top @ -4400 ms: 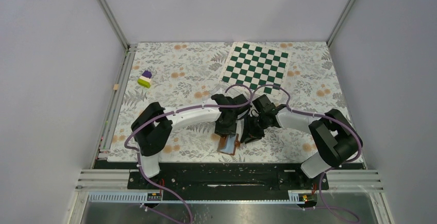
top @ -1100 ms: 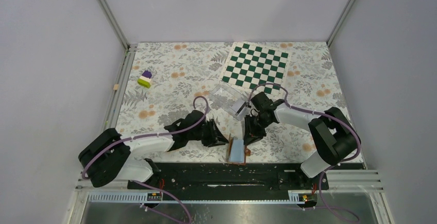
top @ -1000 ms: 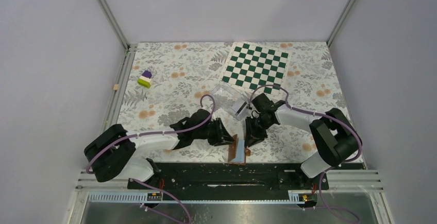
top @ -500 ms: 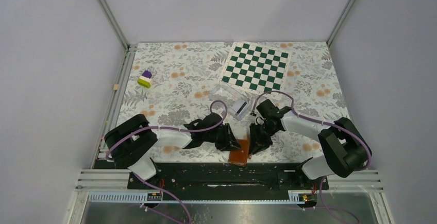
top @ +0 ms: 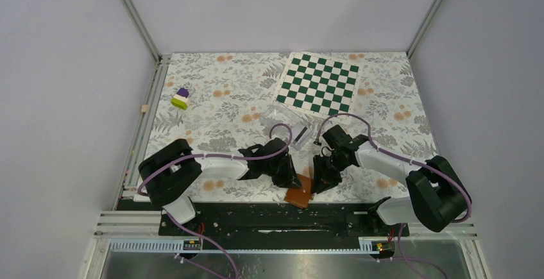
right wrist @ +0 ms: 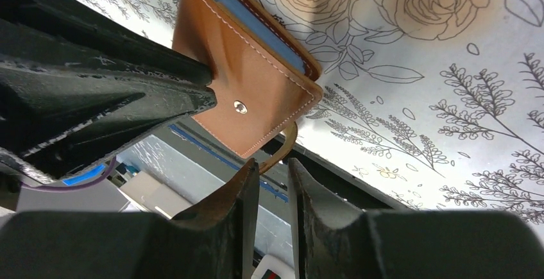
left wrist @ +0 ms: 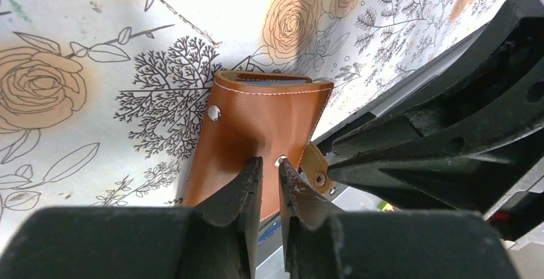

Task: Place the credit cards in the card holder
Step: Close the card holder at the center of the board.

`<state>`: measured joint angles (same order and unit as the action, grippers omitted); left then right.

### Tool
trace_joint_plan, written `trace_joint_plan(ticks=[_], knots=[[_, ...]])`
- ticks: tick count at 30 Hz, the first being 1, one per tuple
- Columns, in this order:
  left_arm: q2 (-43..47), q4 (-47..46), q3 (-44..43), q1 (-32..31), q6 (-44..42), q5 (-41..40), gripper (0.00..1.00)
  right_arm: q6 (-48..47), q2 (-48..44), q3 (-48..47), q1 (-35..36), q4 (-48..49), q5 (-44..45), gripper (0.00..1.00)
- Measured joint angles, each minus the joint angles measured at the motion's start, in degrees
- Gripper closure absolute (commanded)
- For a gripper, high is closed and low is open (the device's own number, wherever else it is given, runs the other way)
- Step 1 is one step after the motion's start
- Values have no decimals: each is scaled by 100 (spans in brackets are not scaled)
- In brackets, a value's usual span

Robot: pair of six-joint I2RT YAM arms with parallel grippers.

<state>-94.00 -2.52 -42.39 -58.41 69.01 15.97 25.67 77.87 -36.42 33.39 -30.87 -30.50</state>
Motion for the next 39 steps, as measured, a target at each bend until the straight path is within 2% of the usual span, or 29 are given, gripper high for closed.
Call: trace_joint_plan(ticks=[7, 17, 23, 28, 36, 39], knots=[[160, 188, -103, -35, -188, -35, 72, 7, 127, -367, 0, 52, -11, 71], [188, 81, -424, -66, -407, 295, 71, 116, 1032, -503, -2, 516, 0, 71], [-234, 173, -667, -258, -498, 494, 72, 164, 1045, -496, -13, 533, -7, 71], [-385, 605, -953, -356, -721, 466, 72, 181, 1047, -494, -13, 549, -13, 71], [-511, 883, -1099, -356, -968, 433, 84, 181, 1064, -494, -13, 557, -31, 71], [-540, 885, -1099, -356, -988, 435, 91, 181, 1075, -494, -13, 566, -48, 71]])
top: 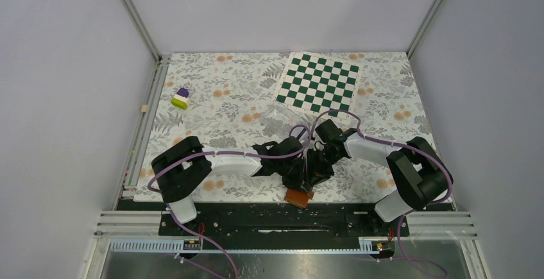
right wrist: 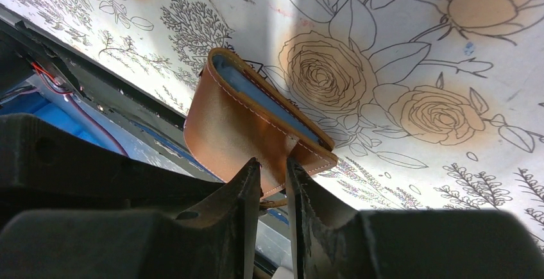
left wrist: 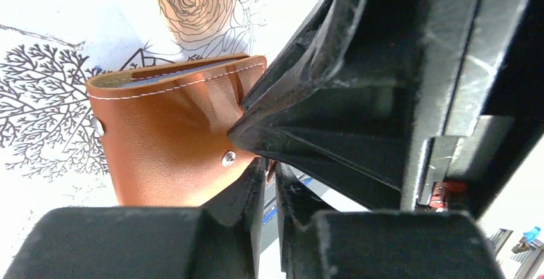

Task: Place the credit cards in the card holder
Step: Close the card holder at the center of the board.

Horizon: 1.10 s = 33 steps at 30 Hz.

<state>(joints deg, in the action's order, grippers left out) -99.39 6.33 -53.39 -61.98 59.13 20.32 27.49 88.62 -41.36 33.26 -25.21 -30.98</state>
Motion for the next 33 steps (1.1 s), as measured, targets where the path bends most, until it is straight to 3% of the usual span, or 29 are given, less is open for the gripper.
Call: trace_joint_plan(ticks=[4, 28, 33], knots=[[-7, -81, 0, 0, -28, 7, 100, 0, 9, 0, 0, 7, -9, 71], [155, 166, 44, 92, -118, -328, 100, -33, -76, 0, 7, 11, 22, 64], [157, 348, 44, 103, -118, -468, 100, -26, -118, 0, 9, 11, 52, 57]])
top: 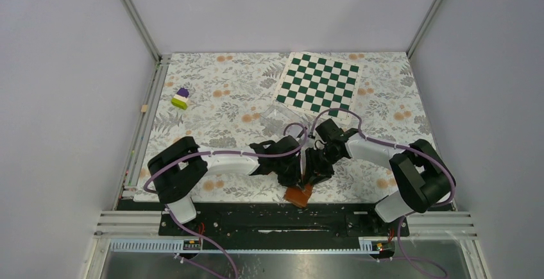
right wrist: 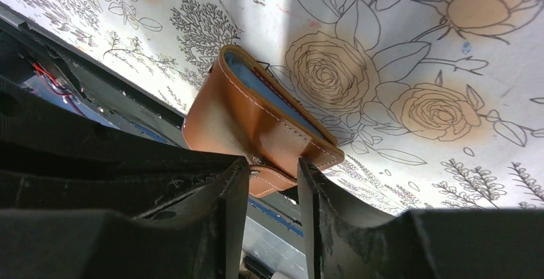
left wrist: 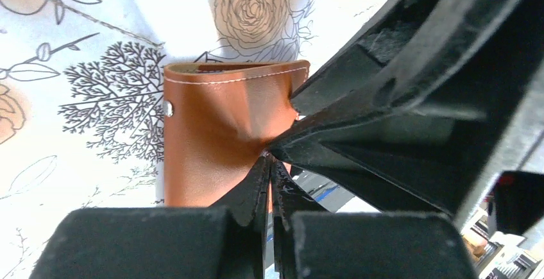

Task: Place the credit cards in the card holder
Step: Close the card holder at the center of the board.

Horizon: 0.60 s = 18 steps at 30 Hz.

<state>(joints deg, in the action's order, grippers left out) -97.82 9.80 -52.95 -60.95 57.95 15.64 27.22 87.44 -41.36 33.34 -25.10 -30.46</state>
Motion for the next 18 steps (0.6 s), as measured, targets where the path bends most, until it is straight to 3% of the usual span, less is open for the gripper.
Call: trace_joint_plan(ticks=[9, 18], knots=[[0, 83, 4, 57, 33, -55, 100, 0, -343, 20, 0, -7, 376, 58], [0, 44, 11, 120, -28, -63, 100, -39, -763, 291, 0, 26, 378, 74]])
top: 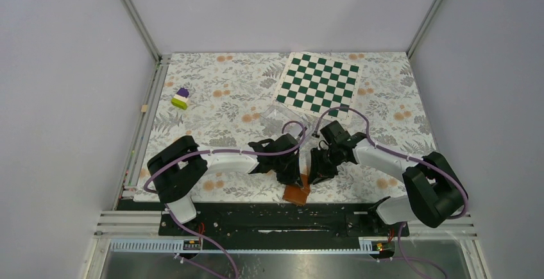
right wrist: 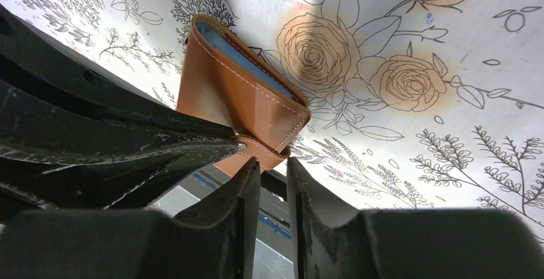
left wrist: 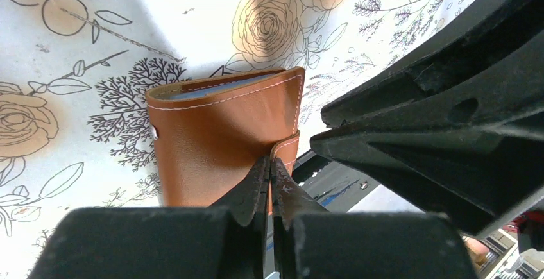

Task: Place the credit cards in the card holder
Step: Close the card holder at the center of the board.

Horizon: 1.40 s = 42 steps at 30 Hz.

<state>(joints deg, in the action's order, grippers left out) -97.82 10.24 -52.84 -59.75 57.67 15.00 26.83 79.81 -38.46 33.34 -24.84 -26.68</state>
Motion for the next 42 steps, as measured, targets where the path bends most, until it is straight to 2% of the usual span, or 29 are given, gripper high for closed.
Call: trace_joint_plan(ticks=[7, 11, 15, 33, 42], knots=[[0, 7, -4, 13, -144, 0, 100, 20, 79, -17, 0, 151, -46, 84], [0, 7, -7, 13, -199, 0, 100, 44, 496, -188, 0, 227, -44, 91], [9, 48, -7, 15, -254, -4, 100, 68, 813, -232, -2, 304, -59, 93], [37, 511, -247, 20, -684, -282, 100, 39, 914, -136, 0, 426, -57, 90], [46, 721, -293, 20, -673, -337, 100, 81, 149, -92, 0, 481, -142, 88]])
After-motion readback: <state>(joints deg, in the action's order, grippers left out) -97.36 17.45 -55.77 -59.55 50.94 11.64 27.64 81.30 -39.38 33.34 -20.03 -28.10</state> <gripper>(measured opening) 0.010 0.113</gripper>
